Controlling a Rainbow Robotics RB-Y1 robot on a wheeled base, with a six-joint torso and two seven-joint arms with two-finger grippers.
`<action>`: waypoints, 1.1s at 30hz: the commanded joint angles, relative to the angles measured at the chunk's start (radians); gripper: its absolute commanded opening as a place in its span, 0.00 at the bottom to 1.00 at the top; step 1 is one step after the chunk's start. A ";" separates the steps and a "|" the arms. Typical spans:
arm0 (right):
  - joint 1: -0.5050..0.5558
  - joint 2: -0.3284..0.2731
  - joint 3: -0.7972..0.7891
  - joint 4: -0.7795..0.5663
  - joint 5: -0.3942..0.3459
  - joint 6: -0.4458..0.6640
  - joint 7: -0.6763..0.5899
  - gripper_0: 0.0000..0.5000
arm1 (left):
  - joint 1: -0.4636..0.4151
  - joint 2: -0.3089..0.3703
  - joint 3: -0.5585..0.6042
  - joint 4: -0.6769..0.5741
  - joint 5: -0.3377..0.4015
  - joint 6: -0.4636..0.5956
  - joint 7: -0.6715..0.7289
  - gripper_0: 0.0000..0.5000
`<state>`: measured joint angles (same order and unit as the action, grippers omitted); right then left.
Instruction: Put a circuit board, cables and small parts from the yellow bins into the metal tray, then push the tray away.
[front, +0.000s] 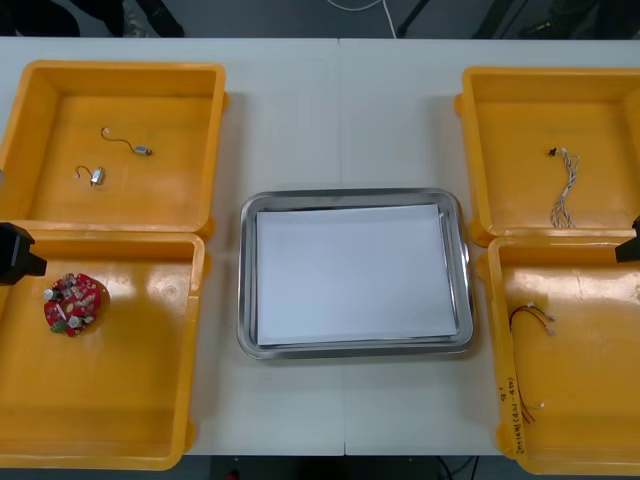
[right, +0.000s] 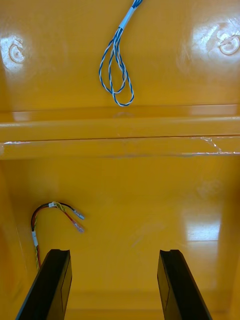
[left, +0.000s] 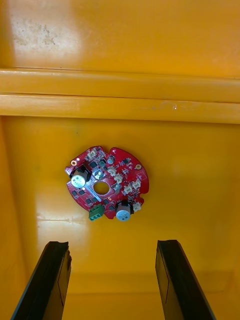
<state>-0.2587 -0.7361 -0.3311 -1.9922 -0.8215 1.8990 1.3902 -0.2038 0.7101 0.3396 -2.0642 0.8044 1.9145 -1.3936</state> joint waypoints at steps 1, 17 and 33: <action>0.024 -0.042 -0.003 -0.030 -0.010 -0.032 0.038 1.00 | -0.017 0.014 0.003 -0.004 0.018 0.005 -0.102 1.00; 0.164 -0.032 0.110 -0.030 -0.018 -0.204 0.043 1.00 | -0.013 0.049 0.003 -0.005 0.067 0.005 -0.200 1.00; 0.171 0.030 0.198 -0.010 0.030 -0.264 0.044 1.00 | 0.086 0.121 0.003 -0.005 0.110 0.005 -0.452 1.00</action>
<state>-0.1018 -0.7280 -0.1525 -1.9922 -0.8108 1.6552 1.3907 -0.1631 0.7696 0.3395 -2.0633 0.8965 1.9145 -1.6751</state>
